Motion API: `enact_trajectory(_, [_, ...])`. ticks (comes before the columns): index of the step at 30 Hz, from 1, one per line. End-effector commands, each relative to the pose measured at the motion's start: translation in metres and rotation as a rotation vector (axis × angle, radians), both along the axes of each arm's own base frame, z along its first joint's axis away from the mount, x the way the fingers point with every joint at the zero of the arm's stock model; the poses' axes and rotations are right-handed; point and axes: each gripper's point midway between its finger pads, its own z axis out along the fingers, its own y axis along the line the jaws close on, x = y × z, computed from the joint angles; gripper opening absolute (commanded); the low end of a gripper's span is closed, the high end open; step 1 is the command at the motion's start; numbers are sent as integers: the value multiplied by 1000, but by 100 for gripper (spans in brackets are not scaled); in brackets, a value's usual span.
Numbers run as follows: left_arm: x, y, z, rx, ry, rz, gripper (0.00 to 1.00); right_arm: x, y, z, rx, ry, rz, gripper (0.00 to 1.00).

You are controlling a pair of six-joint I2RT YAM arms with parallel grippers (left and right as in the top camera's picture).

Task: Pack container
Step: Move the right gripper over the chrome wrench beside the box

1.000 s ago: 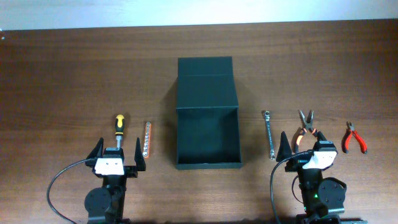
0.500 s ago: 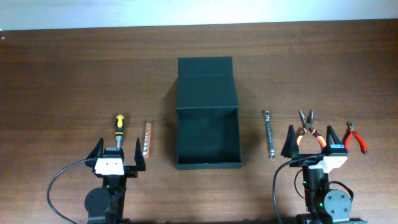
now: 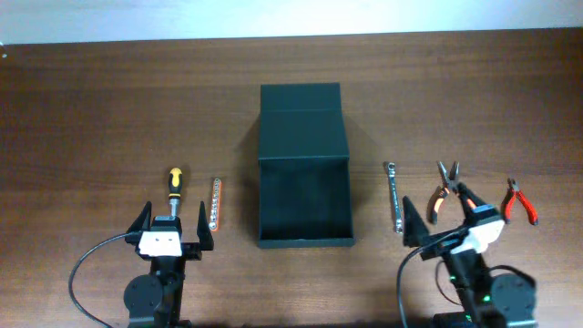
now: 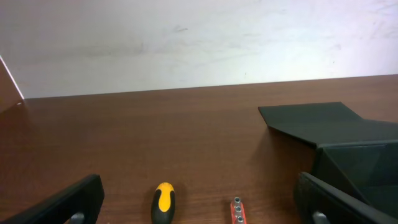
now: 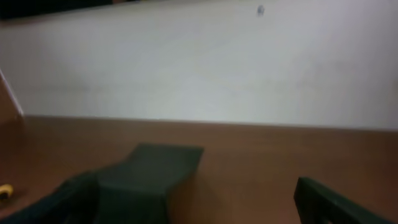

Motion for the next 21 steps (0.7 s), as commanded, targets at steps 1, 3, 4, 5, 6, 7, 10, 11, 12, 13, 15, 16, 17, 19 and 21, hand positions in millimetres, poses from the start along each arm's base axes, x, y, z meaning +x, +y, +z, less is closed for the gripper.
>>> enact_trajectory(1, [0,3,-1,-2,0,15,99,5,-30,21,-54,94,-170,99])
enact_trajectory(3, [0,3,-1,-2,0,15,99,13,-34,28,-89,174,-191,99])
enact_trajectory(4, [0,3,-1,-2,0,15,99,19,-34,34,-96,217,-189,99])
enact_trajectory(5, [0,3,-1,-2,0,15,99,24,-32,37,-101,253,-183,99])
enact_trajectory(6, [0,3,-1,-2,0,15,99,29,-30,39,-106,303,-169,99])
enact_trajectory(7, [0,3,-1,-2,0,15,99,35,-28,39,-112,364,-156,99])
enact_trajectory(10, [0,3,-1,-2,0,15,99,50,-27,31,-136,556,-145,99])
enact_trajectory(11, [0,3,-1,-2,0,15,99,54,-26,27,-144,616,-142,99])
enact_trajectory(12, [0,3,-1,-2,0,15,99,58,-26,23,-152,676,-139,99])
enact_trajectory(13, [0,3,-1,-2,0,15,99,63,-26,18,-161,746,-135,99])
enact_trajectory(15, [0,3,-1,-2,0,15,99,71,-25,6,-169,841,-127,99])
enact_trajectory(16, [0,3,-1,-2,0,15,99,76,-22,-2,-166,892,-111,99])
enact_trajectory(17, [0,3,-1,-2,0,15,99,80,-16,-12,-156,941,-82,99])
enact_trajectory(19, [0,3,-1,-2,0,15,99,83,-7,-31,-133,1022,-28,99])
enact_trajectory(21, [0,3,-1,-2,0,15,99,85,2,-51,-111,1103,16,99])
